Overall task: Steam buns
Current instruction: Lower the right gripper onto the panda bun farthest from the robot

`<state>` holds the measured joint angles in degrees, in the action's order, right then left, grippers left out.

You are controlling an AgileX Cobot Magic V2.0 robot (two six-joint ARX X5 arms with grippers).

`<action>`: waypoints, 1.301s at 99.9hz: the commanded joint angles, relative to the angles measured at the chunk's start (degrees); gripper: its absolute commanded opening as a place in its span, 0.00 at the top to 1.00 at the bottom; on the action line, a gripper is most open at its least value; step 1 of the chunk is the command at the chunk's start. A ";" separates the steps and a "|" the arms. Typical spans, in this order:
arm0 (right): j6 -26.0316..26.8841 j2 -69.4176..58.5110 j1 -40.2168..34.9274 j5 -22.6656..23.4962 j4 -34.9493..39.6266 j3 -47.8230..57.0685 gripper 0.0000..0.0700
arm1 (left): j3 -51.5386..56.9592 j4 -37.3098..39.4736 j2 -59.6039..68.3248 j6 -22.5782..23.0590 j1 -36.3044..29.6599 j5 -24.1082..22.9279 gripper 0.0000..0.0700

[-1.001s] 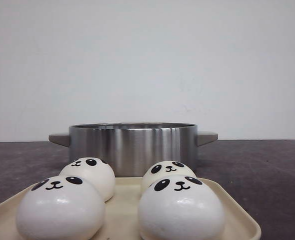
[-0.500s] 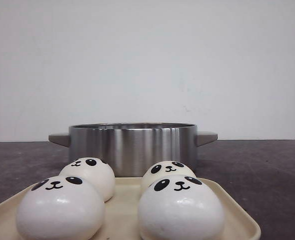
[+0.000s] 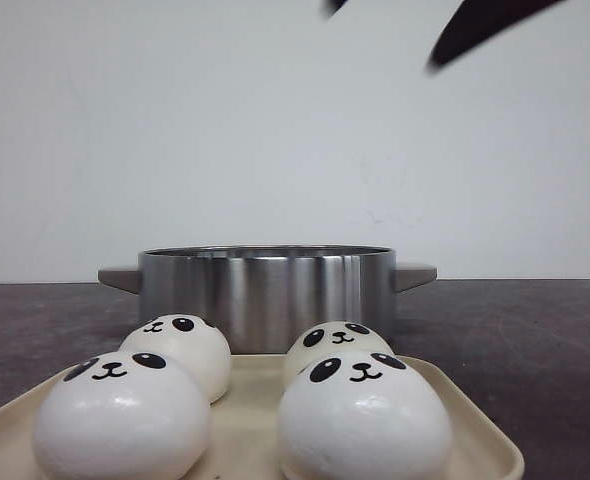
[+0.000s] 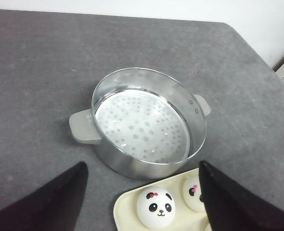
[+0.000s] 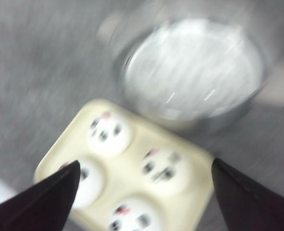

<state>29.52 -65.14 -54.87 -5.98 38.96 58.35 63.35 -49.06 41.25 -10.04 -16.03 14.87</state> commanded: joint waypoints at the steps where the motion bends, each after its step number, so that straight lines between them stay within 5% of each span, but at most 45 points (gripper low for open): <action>1: 7.67 -4.50 -0.28 2.10 0.11 1.03 0.21 | 0.55 0.68 0.24 0.63 -0.66 -0.13 0.36; 33: 7.85 -21.00 3.34 7.74 -0.22 1.03 0.21 | 0.55 0.57 -0.13 1.88 -5.07 -0.98 0.36; 80: 7.58 -27.82 6.38 7.91 -6.36 1.03 0.22 | 0.55 -0.92 -0.13 3.15 -8.11 -1.62 0.37; 98: 7.61 -29.44 6.82 9.05 -5.90 1.03 0.41 | 0.55 -0.92 -0.13 3.15 -8.39 -1.70 0.37; 112: 7.76 -30.01 6.80 9.09 -6.05 1.03 0.45 | 0.55 -0.92 -0.13 3.15 -8.37 -1.81 0.37; 130: 7.80 -30.01 7.17 9.79 -5.07 1.03 0.88 | 0.55 -0.94 -0.13 3.13 -8.37 -2.47 0.37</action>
<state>36.51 -93.91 -47.48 3.33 33.21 58.35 63.35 -50.50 40.82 -7.86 -24.14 12.95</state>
